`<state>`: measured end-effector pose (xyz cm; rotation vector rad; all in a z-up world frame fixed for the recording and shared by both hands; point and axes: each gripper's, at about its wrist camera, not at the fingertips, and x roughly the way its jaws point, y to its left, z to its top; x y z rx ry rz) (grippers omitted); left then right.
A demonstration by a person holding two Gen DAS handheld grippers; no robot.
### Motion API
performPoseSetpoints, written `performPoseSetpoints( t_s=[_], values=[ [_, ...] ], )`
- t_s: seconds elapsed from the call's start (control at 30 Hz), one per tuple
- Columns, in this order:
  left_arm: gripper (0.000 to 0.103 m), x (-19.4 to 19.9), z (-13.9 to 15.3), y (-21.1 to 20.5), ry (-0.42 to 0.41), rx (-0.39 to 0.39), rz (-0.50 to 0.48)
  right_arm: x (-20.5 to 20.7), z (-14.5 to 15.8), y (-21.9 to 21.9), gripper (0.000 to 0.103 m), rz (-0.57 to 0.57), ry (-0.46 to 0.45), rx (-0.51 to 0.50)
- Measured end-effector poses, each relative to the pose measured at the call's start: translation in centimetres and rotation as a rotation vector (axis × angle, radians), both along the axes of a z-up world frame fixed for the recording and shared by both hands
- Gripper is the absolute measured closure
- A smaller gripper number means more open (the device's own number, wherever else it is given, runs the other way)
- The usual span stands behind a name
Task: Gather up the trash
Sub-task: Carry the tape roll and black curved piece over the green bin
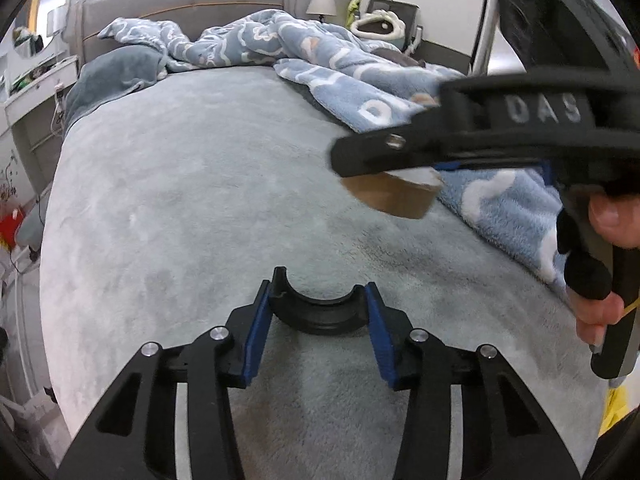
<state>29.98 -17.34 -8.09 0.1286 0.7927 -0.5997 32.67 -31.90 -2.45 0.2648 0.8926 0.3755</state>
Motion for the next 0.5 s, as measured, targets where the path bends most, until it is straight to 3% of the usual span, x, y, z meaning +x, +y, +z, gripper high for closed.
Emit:
performPoseSetpoints(
  t_s=[0.27, 0.5],
  values=[
    [0.055, -1.3, 0.7, 3.1, 0.046, -0.075, 0.108, -1.8, 0.3, -0.7, 0.057, -0.014, 0.005, 0.009],
    [0.055, -3.3, 0.9, 4.9, 0.045, -0.062, 0.168, -4.1, 0.7, -0.3, 0.057, -0.011, -0.004, 0.021]
  ],
)
